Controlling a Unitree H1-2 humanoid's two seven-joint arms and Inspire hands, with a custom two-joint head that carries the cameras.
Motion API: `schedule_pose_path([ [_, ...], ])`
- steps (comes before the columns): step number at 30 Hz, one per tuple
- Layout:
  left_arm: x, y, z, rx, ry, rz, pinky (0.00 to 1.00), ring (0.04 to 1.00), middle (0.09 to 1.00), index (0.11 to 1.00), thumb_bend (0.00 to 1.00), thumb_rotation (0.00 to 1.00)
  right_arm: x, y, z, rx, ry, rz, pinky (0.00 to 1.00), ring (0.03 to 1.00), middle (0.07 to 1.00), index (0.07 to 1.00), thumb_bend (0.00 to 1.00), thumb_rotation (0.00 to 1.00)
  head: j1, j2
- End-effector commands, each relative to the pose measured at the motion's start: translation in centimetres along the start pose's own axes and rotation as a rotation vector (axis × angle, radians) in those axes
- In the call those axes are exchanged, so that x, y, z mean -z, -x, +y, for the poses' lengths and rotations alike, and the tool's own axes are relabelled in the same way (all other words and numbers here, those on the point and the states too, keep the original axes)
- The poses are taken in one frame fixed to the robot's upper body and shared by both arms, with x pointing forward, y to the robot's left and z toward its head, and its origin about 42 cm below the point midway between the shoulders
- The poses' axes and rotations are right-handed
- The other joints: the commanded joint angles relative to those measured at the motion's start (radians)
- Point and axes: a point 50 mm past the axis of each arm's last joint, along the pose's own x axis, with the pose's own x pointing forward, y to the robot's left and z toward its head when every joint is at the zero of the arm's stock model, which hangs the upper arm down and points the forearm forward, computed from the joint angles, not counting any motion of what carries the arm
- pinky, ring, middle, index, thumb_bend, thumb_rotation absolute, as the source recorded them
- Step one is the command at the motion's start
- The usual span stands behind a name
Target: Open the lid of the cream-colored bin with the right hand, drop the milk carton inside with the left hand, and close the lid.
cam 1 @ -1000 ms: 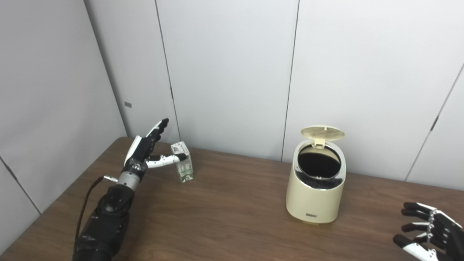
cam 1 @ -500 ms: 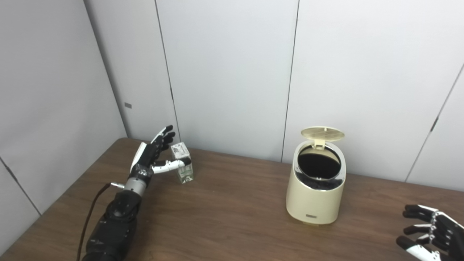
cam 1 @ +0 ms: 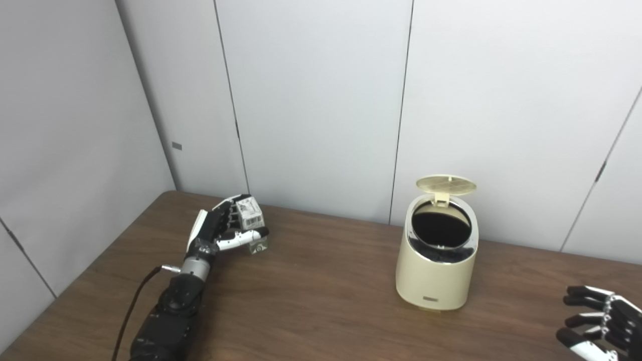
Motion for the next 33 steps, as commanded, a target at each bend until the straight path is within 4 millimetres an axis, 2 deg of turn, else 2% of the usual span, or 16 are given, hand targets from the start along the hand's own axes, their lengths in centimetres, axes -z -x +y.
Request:
schedule_pose_path([
  [1,-2.1,-1.5,0.9,-0.026,-0.017,-0.082,0.73,0.75,0.772,0.825,0.95,0.25,-1.7,-0.5,-1.1,0.019,0.01,-0.072,0.34,0.532,0.647,0.643,1.0,0.5,0.001,0.002],
  [6,-1.5,-1.2,0.7,-0.029,-0.026,-0.066,0.73,0.757,0.774,0.826,0.96,0.26,-1.7,-0.4,-1.2,0.023,0.015,-0.07,0.34,0.532,0.652,0.641,1.0,0.52,0.001,0.01],
  [11,-1.3,-1.1,0.4,-0.056,-0.013,-0.061,0.72,0.735,0.75,0.797,0.92,0.21,-1.7,-0.2,-1.2,0.02,0.025,-0.07,0.34,0.532,0.653,0.642,1.0,0.52,0.001,0.01],
  [13,-1.4,-1.1,0.3,-0.08,-0.026,-0.068,0.69,0.712,0.73,0.774,0.92,0.21,-1.7,-0.2,-1.2,0.02,0.028,-0.065,0.34,0.533,0.655,0.644,1.0,0.53,0.006,0.013],
  [18,-1.9,-1.4,-0.5,-0.201,-0.043,-0.076,0.54,0.592,0.623,0.652,0.9,0.18,-1.7,0.0,-1.0,0.017,0.031,-0.054,0.34,0.54,0.665,0.649,1.0,0.53,0.004,0.014],
  [25,-2.2,-1.9,-1.6,-0.274,-0.041,-0.061,0.41,0.48,0.53,0.571,0.79,0.08,-1.6,0.3,-1.0,0.018,0.042,-0.04,0.35,0.563,0.679,0.661,1.0,0.54,0.001,0.015],
  [26,-2.2,-1.9,-1.8,-0.278,-0.045,-0.058,0.4,0.469,0.52,0.553,0.73,0.07,-1.6,0.4,-1.0,0.02,0.044,-0.039,0.35,0.563,0.679,0.661,1.0,0.54,0.0,0.016],
  [27,-2.2,-1.9,-1.9,-0.283,-0.047,-0.056,0.38,0.456,0.51,0.523,0.63,0.07,-1.6,0.4,-1.0,0.021,0.045,-0.038,0.34,0.562,0.678,0.661,1.0,0.54,-0.001,0.016],
  [29,-2.2,-1.9,-2.2,-0.291,-0.047,-0.054,0.34,0.424,0.487,0.499,0.55,0.06,-1.6,0.5,-1.1,0.021,0.045,-0.04,0.34,0.562,0.679,0.66,1.0,0.53,0.0,0.017],
  [30,-2.2,-1.9,-2.2,-0.294,-0.045,-0.054,0.31,0.398,0.456,0.517,0.53,0.03,-1.6,0.6,-1.2,0.02,0.044,-0.04,0.35,0.564,0.68,0.661,1.0,0.53,0.0,0.018],
  [33,-2.2,-1.9,-2.4,-0.303,-0.048,-0.051,0.29,0.378,0.435,0.528,0.52,0.0,-1.6,0.7,-1.2,0.02,0.039,-0.035,0.34,0.559,0.678,0.656,1.0,0.52,0.001,0.018],
])
